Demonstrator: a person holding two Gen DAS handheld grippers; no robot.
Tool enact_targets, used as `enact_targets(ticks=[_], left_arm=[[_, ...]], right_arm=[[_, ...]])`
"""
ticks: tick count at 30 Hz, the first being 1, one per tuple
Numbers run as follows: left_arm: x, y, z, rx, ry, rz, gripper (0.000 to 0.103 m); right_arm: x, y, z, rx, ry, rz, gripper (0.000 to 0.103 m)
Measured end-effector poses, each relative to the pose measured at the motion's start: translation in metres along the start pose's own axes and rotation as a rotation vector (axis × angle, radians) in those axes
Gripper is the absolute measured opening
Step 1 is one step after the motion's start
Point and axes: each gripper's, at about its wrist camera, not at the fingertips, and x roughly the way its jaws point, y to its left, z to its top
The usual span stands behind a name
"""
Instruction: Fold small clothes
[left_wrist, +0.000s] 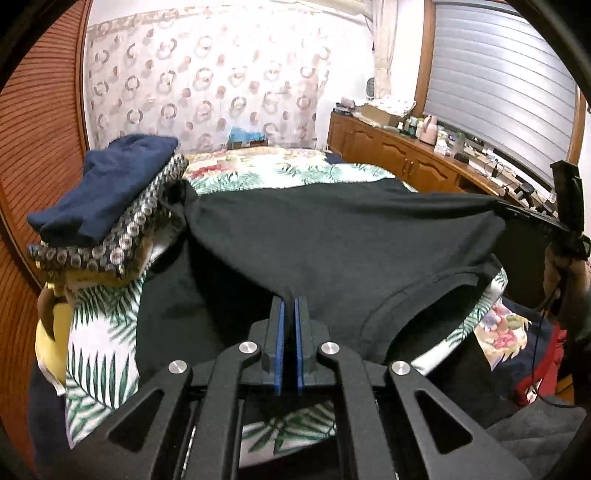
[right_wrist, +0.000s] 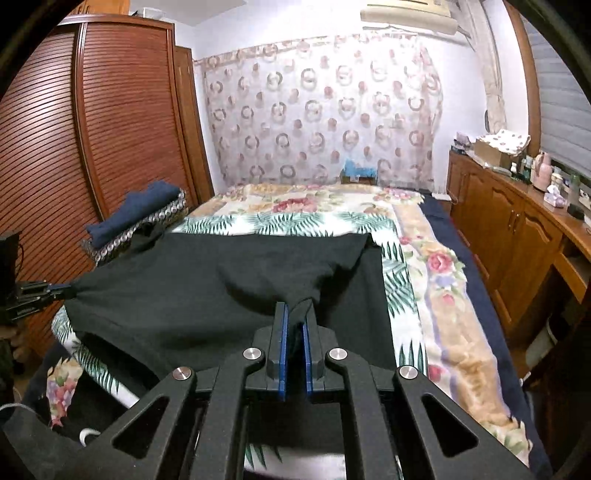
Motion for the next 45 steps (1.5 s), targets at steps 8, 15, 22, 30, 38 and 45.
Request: enact_targets(ticks=[8, 15, 22, 30, 38, 45], left_arm=[[0.025, 0.005, -0.03, -0.004, 0.105, 0.046, 0.006], [0.008, 0.024, -0.038, -0.062, 0.065, 0.085, 0.023], [-0.002, 0.066, -0.042, -0.171, 0.046, 0.122, 0.058], [0.019, 0.099, -0.054, -0.302, 0.108, 0.119, 0.066], [0.021, 0.1, -0.056, -0.418, 0.072, -0.057, 0.067], [0.024, 0.09, -0.047, -0.505, 0.07, -0.227, 0.067]], right_arm=[[0.038, -0.005, -0.037, -0.007, 0.164, -0.047, 0.006], [0.045, 0.005, -0.035, -0.041, 0.177, -0.08, 0.011], [0.032, 0.014, -0.033, -0.049, 0.136, -0.07, 0.042], [0.035, 0.031, -0.042, -0.089, 0.125, -0.039, 0.042], [0.039, 0.024, -0.043, -0.067, 0.137, -0.028, 0.042], [0.043, 0.019, -0.049, -0.048, 0.157, -0.029, 0.042]])
